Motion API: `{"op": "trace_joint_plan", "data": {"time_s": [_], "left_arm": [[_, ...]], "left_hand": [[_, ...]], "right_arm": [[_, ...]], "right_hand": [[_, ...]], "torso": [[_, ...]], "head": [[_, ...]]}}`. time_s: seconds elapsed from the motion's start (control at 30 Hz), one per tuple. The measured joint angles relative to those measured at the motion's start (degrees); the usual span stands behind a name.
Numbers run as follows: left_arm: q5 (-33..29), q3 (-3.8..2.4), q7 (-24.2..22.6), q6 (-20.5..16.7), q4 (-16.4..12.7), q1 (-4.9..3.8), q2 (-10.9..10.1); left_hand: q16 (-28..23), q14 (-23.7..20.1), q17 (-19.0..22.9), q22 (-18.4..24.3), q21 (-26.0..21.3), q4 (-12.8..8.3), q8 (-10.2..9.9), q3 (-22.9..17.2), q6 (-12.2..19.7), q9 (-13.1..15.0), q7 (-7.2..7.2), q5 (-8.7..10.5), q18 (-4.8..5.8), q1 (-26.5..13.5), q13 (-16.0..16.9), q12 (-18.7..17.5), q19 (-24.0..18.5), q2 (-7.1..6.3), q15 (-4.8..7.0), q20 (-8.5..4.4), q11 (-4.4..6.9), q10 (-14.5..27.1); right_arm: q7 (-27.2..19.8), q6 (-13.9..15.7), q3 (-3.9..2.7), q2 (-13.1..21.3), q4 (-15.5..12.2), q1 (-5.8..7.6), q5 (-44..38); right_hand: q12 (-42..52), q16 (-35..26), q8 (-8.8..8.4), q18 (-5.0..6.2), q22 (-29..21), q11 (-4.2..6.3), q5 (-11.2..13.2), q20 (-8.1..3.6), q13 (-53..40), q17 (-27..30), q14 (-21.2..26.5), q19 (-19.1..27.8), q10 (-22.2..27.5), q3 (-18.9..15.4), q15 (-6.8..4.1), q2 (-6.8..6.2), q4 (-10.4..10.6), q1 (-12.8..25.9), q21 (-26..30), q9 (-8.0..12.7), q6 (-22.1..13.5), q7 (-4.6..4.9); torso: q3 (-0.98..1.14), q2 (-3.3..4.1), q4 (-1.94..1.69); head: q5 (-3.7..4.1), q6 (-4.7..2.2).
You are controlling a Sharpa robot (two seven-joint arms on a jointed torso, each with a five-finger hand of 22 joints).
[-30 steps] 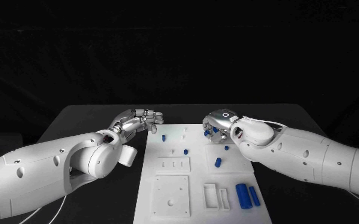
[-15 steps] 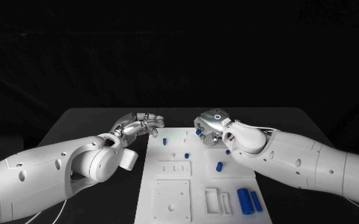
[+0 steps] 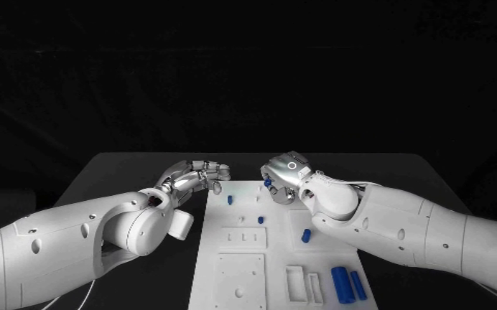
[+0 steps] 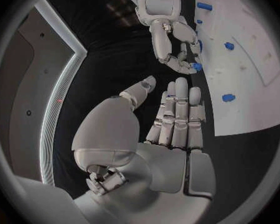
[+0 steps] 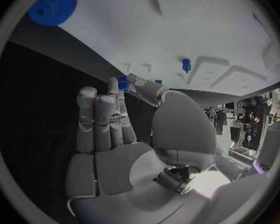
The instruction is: Assemble the parts on the task board
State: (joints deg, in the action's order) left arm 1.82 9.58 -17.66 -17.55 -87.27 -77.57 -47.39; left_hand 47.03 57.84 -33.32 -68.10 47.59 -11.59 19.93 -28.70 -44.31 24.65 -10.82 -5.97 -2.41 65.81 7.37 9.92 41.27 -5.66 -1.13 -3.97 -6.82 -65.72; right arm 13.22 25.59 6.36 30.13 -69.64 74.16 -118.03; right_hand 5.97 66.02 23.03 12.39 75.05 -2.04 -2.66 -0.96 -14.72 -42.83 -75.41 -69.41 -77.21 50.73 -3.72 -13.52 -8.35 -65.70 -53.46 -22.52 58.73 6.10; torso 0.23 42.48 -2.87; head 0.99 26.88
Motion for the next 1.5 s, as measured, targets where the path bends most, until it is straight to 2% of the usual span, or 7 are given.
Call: {"op": "trace_joint_plan", "data": {"time_s": [0.27,0.7,1.17,1.4,1.5], "left_arm": [[0.0,0.0,0.0,-0.05,0.14,0.0,0.35],[0.0,-0.02,-0.02,-0.16,-0.3,0.0,0.21],[0.1,-0.04,0.0,-0.36,-1.06,-0.01,-0.4],[0.19,-0.05,0.02,-0.43,-1.36,-0.02,-0.6],[0.23,-0.05,0.03,-0.46,-1.37,-0.03,-0.63]], "left_hand": [[0.0,0.0,0.06,0.06,0.1,-0.15,0.0,-0.15,0.0,0.06,0.0,0.0,-0.12,0.0,0.05,0.0,-0.08,0.0,0.0,0.09,0.0,0.0],[0.0,0.0,0.07,0.05,0.1,-0.46,0.0,-0.14,0.0,0.11,0.0,0.0,-0.09,-0.2,0.04,0.0,-0.09,0.21,0.0,0.09,0.0,0.01],[0.26,-0.21,0.22,0.2,0.33,-1.41,0.0,-0.77,0.0,0.27,0.0,0.0,0.31,-0.2,0.1,-0.22,-0.33,0.21,0.21,-0.14,0.01,0.01],[0.26,-0.21,0.22,0.2,0.32,-1.41,0.0,-0.78,0.0,0.31,0.0,0.0,0.63,-0.2,0.09,-0.22,-0.33,0.21,0.21,-0.14,0.01,0.01],[0.26,-0.21,0.22,0.2,0.33,-1.41,0.0,-0.78,0.0,0.31,0.0,0.0,0.17,-0.2,0.12,-0.22,-0.33,0.21,0.21,-0.14,0.01,0.01]], "right_arm": [[0.4,0.1,0.0,-1.26,0.92,-0.04,-0.99],[0.59,0.09,0.0,-2.71,1.76,-0.04,-1.36],[0.77,-0.57,0.05,-3.36,2.8,-0.16,-1.42],[0.86,-1.34,0.06,-3.39,2.86,-0.24,-1.44],[0.87,-1.62,0.06,-3.39,3.02,-0.25,-1.44]], "right_hand": [[0.0,0.0,0.02,0.0,0.0,0.0,0.0,-0.19,-0.13,0.06,0.06,-0.19,0.0,0.02,-0.07,-0.16,0.39,0.16,0.0,0.0,0.0,-0.02],[0.0,0.0,-0.02,0.0,0.0,0.01,0.05,-0.19,-0.12,0.06,0.07,-0.2,0.01,0.03,-0.08,-0.2,0.39,0.2,-0.23,0.0,-0.02,-0.05],[-0.01,0.0,-0.17,0.0,0.0,0.01,0.23,-0.19,-0.26,0.05,0.11,-0.21,0.02,0.02,-0.12,-0.12,0.38,0.12,-0.23,0.0,-0.03,-0.06],[-0.06,0.0,-0.31,0.0,0.0,0.02,0.08,-0.19,-0.25,0.1,0.19,-0.21,0.03,0.01,-0.19,0.02,0.38,-0.02,-0.22,0.0,-0.03,-0.07],[-0.06,0.0,-0.28,0.0,0.0,0.1,0.0,-0.19,-0.25,0.11,0.19,-0.21,0.12,-0.08,-0.19,0.02,0.46,-0.02,-0.22,0.0,-0.03,-0.07]], "torso": [[0.0,0.07,-0.09],[-0.25,0.32,-0.36],[-0.46,0.69,-0.71],[-0.5,0.86,-0.82],[-0.51,0.87,-0.82]], "head": [[-0.18,-0.19],[-0.23,-0.02],[-0.07,0.29],[-0.03,0.59],[-0.03,0.72]]}}
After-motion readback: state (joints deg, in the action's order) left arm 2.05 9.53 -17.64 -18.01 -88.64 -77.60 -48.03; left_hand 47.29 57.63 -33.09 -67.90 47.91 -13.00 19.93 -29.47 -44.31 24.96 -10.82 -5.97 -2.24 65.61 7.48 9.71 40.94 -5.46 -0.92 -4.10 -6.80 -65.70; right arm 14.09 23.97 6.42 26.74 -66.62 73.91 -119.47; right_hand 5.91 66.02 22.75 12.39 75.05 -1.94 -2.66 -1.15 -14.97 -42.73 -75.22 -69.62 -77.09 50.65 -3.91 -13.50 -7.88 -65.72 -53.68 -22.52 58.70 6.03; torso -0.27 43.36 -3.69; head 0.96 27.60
